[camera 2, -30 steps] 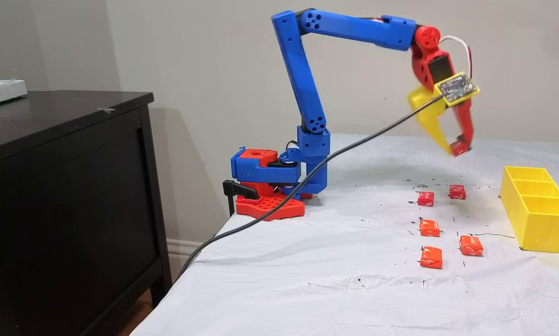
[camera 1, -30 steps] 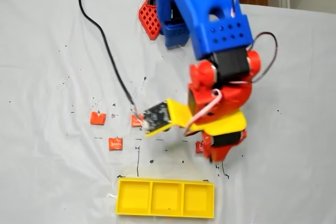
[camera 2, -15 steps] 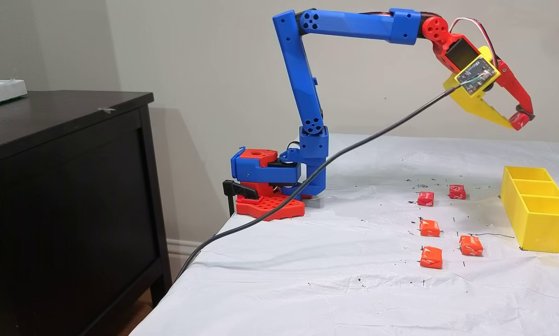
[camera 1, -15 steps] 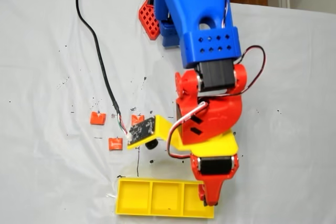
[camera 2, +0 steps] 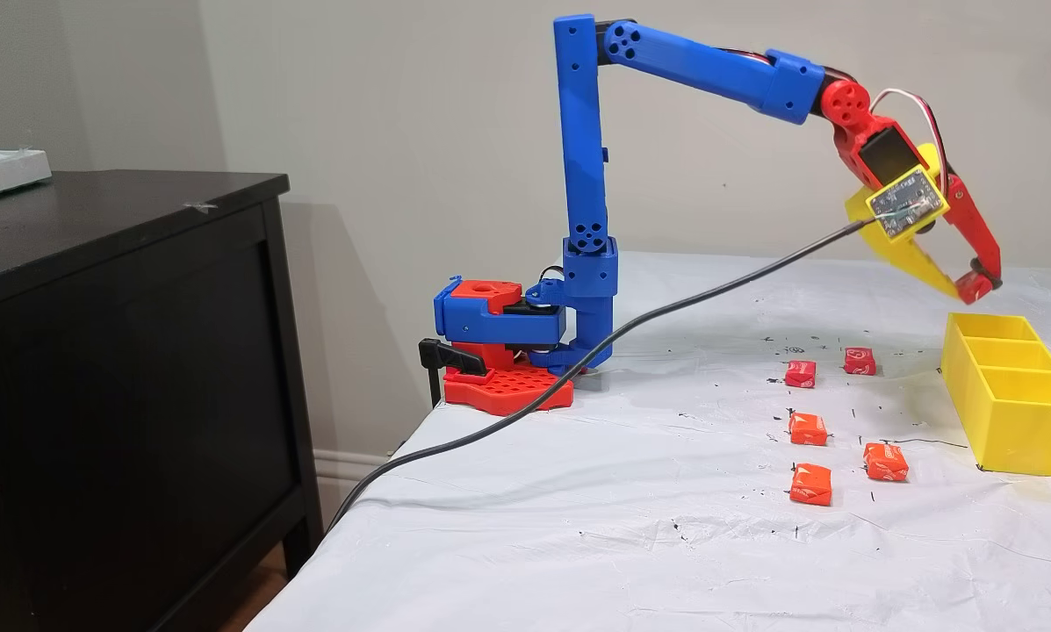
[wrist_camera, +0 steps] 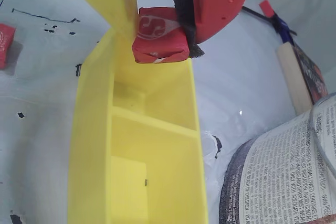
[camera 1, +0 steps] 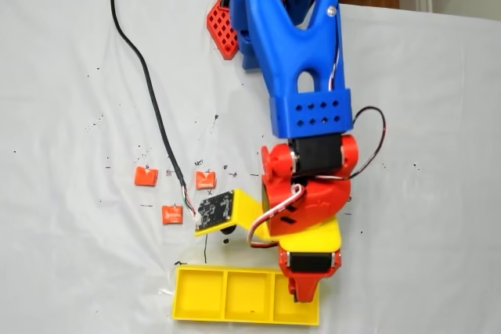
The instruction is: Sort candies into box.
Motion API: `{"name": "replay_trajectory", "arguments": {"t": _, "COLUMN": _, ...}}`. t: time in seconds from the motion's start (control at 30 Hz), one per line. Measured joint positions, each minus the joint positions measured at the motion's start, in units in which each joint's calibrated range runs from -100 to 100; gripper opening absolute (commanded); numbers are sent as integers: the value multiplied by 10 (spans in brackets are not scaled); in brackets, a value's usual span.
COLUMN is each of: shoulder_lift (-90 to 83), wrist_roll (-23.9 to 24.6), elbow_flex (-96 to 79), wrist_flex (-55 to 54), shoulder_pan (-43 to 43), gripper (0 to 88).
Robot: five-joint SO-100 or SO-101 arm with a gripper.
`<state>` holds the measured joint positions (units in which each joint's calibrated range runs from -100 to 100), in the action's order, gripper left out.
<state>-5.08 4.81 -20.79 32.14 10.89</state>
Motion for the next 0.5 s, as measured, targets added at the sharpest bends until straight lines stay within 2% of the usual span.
{"name": "replay_trajectory", "arguments": {"t": 0.5, "shoulder_lift": 33, "wrist_roll": 1, "elbow_flex": 11, "wrist_flex": -2, "shoulder_pan": 0, "gripper": 1}}
